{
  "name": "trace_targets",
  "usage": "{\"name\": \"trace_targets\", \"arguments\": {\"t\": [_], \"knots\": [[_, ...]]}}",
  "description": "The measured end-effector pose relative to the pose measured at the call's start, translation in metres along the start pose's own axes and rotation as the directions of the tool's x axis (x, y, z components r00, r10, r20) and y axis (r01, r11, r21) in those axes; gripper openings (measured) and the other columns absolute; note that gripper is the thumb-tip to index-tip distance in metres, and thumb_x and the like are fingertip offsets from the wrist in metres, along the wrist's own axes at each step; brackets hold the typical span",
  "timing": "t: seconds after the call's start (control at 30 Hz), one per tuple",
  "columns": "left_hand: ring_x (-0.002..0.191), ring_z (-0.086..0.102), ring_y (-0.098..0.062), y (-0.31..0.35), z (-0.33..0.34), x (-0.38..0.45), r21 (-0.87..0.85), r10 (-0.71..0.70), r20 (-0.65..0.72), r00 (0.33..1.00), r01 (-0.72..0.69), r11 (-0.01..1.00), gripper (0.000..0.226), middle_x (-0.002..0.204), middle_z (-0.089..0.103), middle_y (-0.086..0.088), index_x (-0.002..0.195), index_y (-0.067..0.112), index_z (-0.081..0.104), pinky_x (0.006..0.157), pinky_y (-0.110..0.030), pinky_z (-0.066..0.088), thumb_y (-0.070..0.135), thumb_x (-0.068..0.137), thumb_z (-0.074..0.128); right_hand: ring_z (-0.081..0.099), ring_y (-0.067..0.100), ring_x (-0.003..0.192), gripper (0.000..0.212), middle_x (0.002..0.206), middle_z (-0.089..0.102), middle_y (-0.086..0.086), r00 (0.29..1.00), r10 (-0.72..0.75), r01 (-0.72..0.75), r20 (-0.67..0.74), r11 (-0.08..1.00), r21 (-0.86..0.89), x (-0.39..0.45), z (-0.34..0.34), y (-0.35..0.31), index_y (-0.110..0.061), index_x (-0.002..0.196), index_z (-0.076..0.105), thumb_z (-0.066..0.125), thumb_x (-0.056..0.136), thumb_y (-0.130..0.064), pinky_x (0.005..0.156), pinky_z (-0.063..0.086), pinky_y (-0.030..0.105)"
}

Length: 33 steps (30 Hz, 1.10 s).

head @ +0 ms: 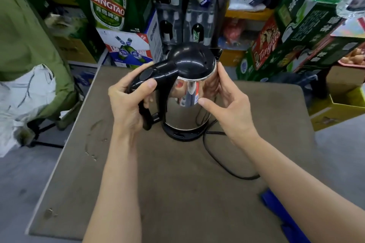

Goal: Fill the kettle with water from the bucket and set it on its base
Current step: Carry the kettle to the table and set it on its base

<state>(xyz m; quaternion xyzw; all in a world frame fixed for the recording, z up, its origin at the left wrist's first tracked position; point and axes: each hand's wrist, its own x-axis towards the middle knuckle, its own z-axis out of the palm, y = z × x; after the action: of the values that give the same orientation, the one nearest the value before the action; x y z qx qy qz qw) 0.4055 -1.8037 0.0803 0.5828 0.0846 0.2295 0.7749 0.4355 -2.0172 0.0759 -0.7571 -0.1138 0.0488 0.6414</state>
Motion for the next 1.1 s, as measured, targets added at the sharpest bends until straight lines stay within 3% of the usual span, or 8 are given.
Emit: {"name": "trace_targets", "arguments": {"t": [0.23, 0.37, 0.47, 0.53, 0.63, 0.7, 0.8, 1.1], "knots": [[0.042, 0.038, -0.009, 0.001, -0.004, -0.020, 0.010, 0.001, 0.067, 0.998, -0.002, 1.000, 0.045, 0.056, 0.056, 0.004, 0.113, 0.012, 0.071, 0.047, -0.018, 0.034, 0.020, 0.068, 0.070, 0.044, 0.009, 0.140, 0.071, 0.152, 0.049, 0.000, 0.998, -0.015, 0.020, -0.055, 0.996, 0.090, -0.018, -0.012, 0.005, -0.014, 0.150, 0.040, 0.074, 0.088, -0.014, 0.117, 0.036, 0.038], [0.043, 0.040, -0.009, 0.005, -0.005, -0.016, 0.061, -0.017, 0.148, 0.989, 0.008, 0.998, 0.047, 0.057, 0.057, 0.004, 0.109, 0.022, 0.074, 0.048, -0.019, 0.035, 0.033, 0.065, 0.079, 0.046, 0.009, 0.137, 0.059, 0.153, 0.048, 0.003, 0.963, 0.260, -0.231, -0.069, 0.930, 0.285, 0.002, -0.020, 0.010, -0.013, 0.150, 0.041, 0.061, 0.097, -0.026, 0.113, 0.038, 0.024], [0.051, 0.043, -0.012, 0.014, -0.009, -0.003, 0.167, -0.074, 0.210, 0.975, 0.039, 0.985, 0.050, 0.065, 0.057, 0.000, 0.114, 0.022, 0.071, 0.062, -0.022, 0.039, 0.035, 0.066, 0.079, 0.062, 0.015, 0.094, 0.032, 0.103, 0.073, 0.008, 0.968, 0.250, -0.249, 0.036, 0.917, 0.311, 0.018, -0.018, 0.014, -0.008, 0.113, 0.067, 0.051, 0.101, -0.034, 0.091, 0.050, 0.033], [0.071, 0.056, -0.012, 0.023, -0.013, 0.003, 0.281, -0.132, 0.271, 0.953, 0.053, 0.958, 0.050, 0.087, 0.067, 0.003, 0.119, 0.024, 0.068, 0.078, -0.027, 0.043, 0.035, 0.072, 0.076, 0.058, 0.015, 0.081, 0.027, 0.083, 0.070, -0.001, 0.976, 0.215, -0.216, 0.041, 0.915, 0.340, 0.019, -0.018, 0.013, -0.016, 0.095, 0.069, 0.048, 0.103, -0.030, 0.082, 0.046, 0.031], [0.108, 0.059, -0.013, 0.032, -0.018, 0.002, 0.423, -0.186, 0.259, 0.948, 0.062, 0.904, 0.039, 0.115, 0.067, 0.011, 0.121, 0.030, 0.063, 0.099, -0.039, 0.043, 0.041, 0.084, 0.068, 0.060, 0.014, 0.089, 0.022, 0.094, 0.071, -0.001, 0.979, 0.199, -0.200, 0.048, 0.885, 0.420, 0.014, -0.017, 0.013, -0.012, 0.104, 0.070, 0.051, 0.102, -0.024, 0.085, 0.047, 0.029], [0.109, 0.059, -0.015, 0.032, -0.018, -0.009, 0.437, -0.208, 0.142, 0.968, 0.127, 0.891, 0.032, 0.115, 0.065, 0.008, 0.118, 0.033, 0.060, 0.099, -0.046, 0.045, 0.044, 0.088, 0.062, 0.061, 0.012, 0.092, 0.022, 0.101, 0.070, 0.002, 0.978, 0.201, -0.206, 0.057, 0.878, 0.433, 0.012, -0.013, 0.007, -0.007, 0.111, 0.068, 0.053, 0.101, -0.021, 0.087, 0.048, 0.026], [0.112, 0.056, -0.043, 0.033, -0.013, -0.027, 0.339, -0.203, 0.033, 0.979, 0.180, 0.923, 0.052, 0.118, 0.065, -0.004, 0.115, 0.025, 0.059, 0.097, -0.062, 0.042, 0.060, 0.077, 0.068, 0.062, 0.006, 0.085, 0.018, 0.097, 0.068, 0.002, 0.980, 0.187, -0.196, 0.063, 0.891, 0.409, 0.012, -0.007, -0.005, -0.007, 0.104, 0.067, 0.054, 0.100, -0.020, 0.079, 0.049, 0.020], [0.105, 0.057, -0.020, 0.034, -0.006, 0.002, 0.257, -0.125, 0.044, 0.991, 0.110, 0.960, 0.042, 0.109, 0.065, -0.006, 0.103, 0.023, 0.066, 0.110, -0.055, 0.033, 0.051, 0.074, 0.076, 0.059, 0.009, 0.087, 0.021, 0.096, 0.066, 0.001, 0.977, 0.212, -0.200, 0.019, 0.884, 0.422, 0.028, -0.002, -0.006, -0.006, 0.106, 0.065, 0.053, 0.101, -0.023, 0.080, 0.047, 0.019]]}}
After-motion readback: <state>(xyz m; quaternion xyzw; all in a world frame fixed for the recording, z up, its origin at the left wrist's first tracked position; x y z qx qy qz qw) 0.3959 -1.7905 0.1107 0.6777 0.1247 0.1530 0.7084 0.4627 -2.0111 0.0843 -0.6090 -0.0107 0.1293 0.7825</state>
